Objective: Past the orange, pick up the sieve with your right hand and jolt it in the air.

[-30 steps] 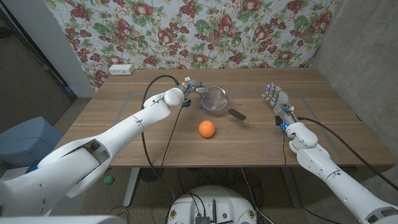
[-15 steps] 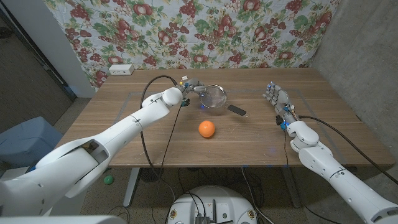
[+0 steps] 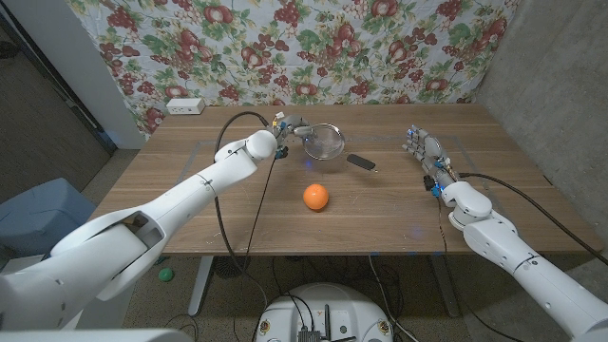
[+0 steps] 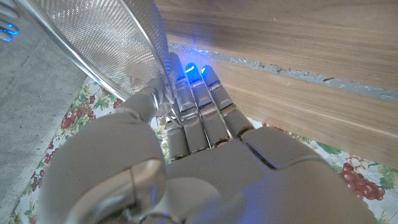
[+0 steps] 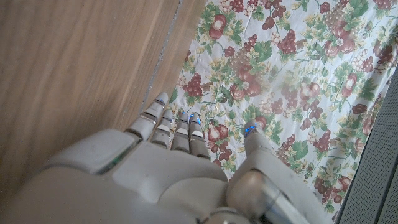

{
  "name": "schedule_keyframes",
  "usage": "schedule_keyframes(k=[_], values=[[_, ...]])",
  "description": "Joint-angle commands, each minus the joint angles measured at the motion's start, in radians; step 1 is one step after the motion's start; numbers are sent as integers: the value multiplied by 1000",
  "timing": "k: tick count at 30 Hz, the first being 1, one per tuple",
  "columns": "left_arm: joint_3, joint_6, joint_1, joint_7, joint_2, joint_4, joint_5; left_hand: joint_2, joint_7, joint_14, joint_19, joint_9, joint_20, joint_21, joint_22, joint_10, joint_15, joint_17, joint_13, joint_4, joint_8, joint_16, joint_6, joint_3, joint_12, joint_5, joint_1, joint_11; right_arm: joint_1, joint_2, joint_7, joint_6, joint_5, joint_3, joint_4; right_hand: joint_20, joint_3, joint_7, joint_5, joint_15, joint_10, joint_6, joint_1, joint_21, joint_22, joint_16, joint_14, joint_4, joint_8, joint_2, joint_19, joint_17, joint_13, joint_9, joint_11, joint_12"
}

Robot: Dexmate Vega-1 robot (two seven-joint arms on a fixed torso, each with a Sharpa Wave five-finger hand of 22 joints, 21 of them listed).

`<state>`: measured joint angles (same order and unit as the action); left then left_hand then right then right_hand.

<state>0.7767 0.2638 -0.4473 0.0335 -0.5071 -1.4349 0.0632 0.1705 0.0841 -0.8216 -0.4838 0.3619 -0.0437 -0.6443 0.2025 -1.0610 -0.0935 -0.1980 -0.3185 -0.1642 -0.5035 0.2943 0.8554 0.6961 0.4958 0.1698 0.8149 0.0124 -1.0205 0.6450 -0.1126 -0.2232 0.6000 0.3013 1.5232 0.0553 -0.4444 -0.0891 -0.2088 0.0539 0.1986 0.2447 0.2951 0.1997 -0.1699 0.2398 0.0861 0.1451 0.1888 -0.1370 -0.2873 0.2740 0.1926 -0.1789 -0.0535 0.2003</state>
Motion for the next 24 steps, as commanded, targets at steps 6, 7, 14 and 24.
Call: schedule_keyframes(k=[6,7,14,24], values=[[-5,-32,2,33,-5,-3,22,26,-4,0,3,29,-6,-7,3,-145,-127,-6,-13,32,-13,-3,-8,23,8,0,20,155,-2,65,4,68,-15,-4,69,0,-1,-17,-4,-1,43,41,5,1,-5,5,15,2,17,2,-11,-1,7,-4,-21,16],[-5,-33,1,35,-5,-4,24,27,-3,0,3,30,-6,-8,3,-144,-127,-6,-14,32,-14,-3,-8,23,8,0,20,156,-1,69,6,73,-14,-3,72,1,-1,-18,-4,-1,44,42,5,2,-5,6,16,2,16,1,-14,-1,7,-4,-22,17],[-8,-30,0,46,-8,-16,35,26,-6,1,5,37,-5,-11,3,-143,-126,-7,-20,32,-18,-6,-12,23,10,0,21,156,6,111,15,129,-28,3,113,5,0,-19,-4,3,48,45,6,3,-5,9,24,2,16,1,-19,0,8,-5,-21,16],[-11,-51,1,63,-7,-17,51,27,-6,0,7,47,-6,-16,3,-140,-128,-10,-31,33,-26,-8,-16,21,13,0,23,157,15,175,42,230,-23,9,177,1,-1,-16,-6,0,48,44,10,2,-5,9,24,4,13,0,-21,0,8,-5,-19,13]])
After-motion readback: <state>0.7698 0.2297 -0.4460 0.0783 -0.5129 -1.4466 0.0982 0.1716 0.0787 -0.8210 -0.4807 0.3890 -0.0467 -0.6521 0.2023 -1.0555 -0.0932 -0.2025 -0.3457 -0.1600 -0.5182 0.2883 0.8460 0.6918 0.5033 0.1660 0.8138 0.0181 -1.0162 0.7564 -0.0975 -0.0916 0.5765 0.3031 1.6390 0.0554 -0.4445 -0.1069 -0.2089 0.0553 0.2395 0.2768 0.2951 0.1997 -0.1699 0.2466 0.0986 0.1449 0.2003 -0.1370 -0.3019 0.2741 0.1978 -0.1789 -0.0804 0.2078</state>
